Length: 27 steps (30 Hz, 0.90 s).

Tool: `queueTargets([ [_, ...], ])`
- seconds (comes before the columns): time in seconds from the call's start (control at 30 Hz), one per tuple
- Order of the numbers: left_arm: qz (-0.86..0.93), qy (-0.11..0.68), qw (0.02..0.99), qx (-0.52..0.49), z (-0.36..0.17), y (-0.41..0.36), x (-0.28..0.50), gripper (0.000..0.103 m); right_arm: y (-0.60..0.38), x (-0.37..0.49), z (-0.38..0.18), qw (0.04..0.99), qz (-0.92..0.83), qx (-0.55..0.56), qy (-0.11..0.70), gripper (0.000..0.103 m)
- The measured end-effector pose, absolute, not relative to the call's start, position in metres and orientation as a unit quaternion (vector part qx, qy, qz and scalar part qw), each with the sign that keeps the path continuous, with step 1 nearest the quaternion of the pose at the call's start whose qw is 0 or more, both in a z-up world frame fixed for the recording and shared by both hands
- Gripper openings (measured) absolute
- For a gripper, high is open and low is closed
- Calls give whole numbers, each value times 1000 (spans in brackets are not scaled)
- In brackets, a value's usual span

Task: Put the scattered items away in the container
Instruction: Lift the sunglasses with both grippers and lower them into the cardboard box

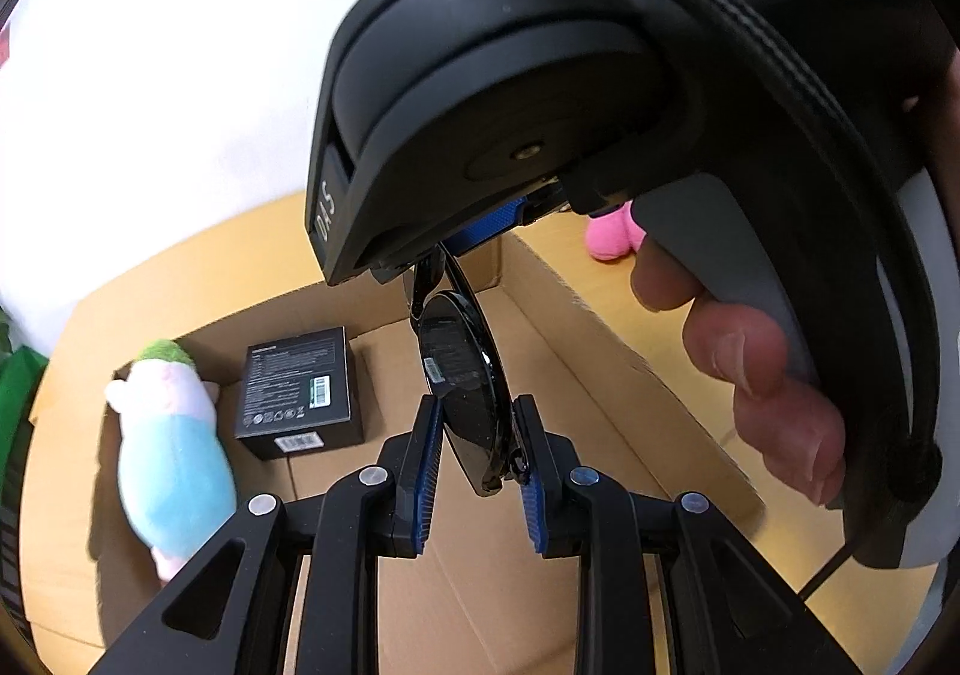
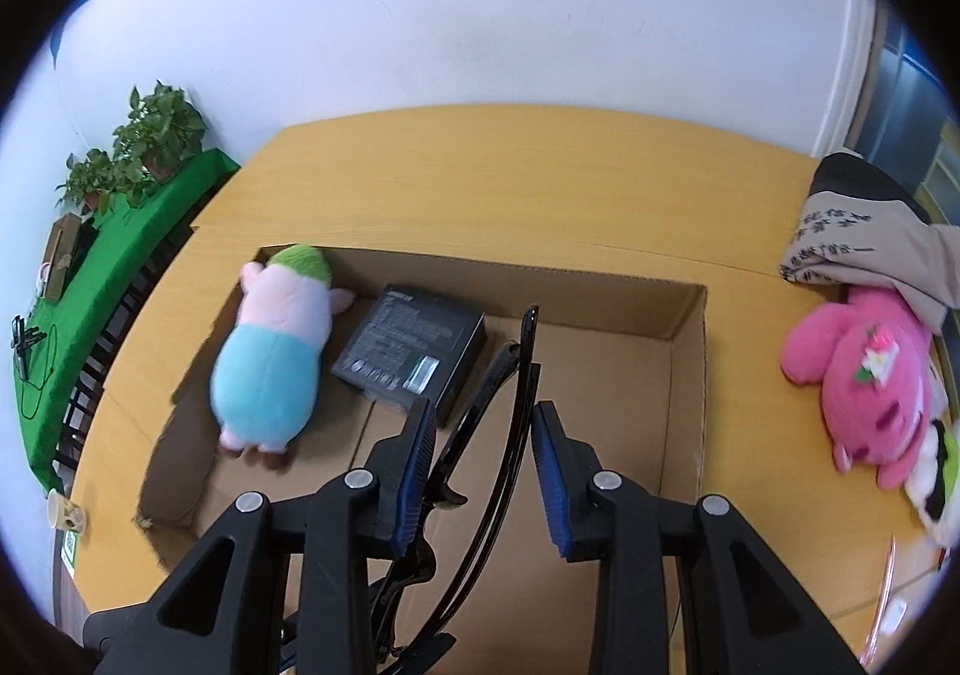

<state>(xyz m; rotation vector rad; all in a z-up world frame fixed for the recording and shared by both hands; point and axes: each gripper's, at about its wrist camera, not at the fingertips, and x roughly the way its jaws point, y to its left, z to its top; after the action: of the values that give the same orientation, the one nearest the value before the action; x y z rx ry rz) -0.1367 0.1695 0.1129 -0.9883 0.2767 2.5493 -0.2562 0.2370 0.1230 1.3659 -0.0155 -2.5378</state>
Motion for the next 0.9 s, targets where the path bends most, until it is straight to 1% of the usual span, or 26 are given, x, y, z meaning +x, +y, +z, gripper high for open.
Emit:
queueTargets([
  [0.27, 894, 99, 190, -395, 75, 190, -206, 25, 249, -329, 75, 128, -851, 509, -13, 30],
  [0.43, 877, 109, 189, -428, 48, 197, -235, 24, 256, -362, 37, 127, -835, 535, -22, 29],
  [0.63, 857, 111, 183, -468, 18, 203, -255, 25, 261, -380, -1, 133, -816, 560, -47, 29],
  [0.9, 836, 110, 182, -505, -4, 206, -268, 26, 269, -388, -24, 130, -809, 569, -68, 29],
])
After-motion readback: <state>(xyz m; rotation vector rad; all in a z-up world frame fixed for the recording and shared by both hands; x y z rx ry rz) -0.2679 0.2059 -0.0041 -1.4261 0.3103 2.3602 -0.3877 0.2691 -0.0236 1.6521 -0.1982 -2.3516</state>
